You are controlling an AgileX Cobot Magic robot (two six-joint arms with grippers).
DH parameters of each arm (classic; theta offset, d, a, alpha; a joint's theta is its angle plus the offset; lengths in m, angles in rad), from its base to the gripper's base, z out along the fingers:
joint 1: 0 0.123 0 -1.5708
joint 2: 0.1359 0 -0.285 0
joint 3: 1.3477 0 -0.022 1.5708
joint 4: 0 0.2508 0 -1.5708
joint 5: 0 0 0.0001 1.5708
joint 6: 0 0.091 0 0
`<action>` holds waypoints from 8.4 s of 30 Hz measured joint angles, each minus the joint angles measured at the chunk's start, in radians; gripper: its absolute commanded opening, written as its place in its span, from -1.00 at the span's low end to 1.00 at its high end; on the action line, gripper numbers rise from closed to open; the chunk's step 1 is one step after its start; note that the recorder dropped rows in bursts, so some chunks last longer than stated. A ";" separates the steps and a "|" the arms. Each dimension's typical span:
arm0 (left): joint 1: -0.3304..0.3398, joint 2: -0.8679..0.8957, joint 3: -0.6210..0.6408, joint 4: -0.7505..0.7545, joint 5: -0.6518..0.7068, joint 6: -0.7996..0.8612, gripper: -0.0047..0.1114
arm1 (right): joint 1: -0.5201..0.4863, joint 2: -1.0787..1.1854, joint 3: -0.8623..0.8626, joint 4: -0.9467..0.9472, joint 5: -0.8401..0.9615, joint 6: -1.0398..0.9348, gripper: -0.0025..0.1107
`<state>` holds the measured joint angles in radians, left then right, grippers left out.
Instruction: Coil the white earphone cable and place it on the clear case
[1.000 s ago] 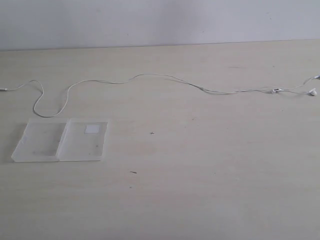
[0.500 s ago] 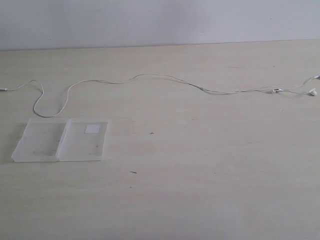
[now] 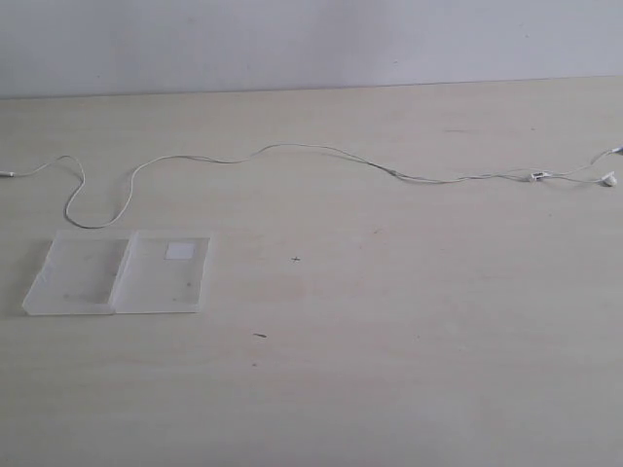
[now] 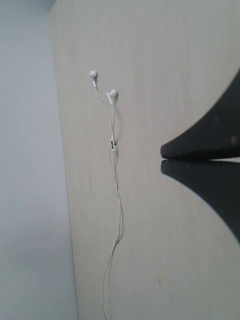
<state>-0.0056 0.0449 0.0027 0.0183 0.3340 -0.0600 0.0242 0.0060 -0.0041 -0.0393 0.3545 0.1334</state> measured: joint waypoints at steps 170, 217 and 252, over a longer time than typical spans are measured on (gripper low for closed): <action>-0.287 2.538 -2.306 -0.075 0.555 0.915 -0.92 | 0.000 0.000 0.000 0.075 -0.182 0.064 -0.96; -0.274 1.674 -2.306 -0.203 0.891 0.534 -0.92 | 0.000 0.000 0.000 0.230 -0.241 0.064 -0.96; -0.274 1.645 -2.432 -0.589 0.837 0.549 -0.92 | 0.000 0.259 0.000 0.249 -0.793 0.035 -0.69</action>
<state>-0.2794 1.6897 -2.4294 -0.5705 1.1707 0.4885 0.0242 0.2650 -0.0041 0.2092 -0.4384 0.1689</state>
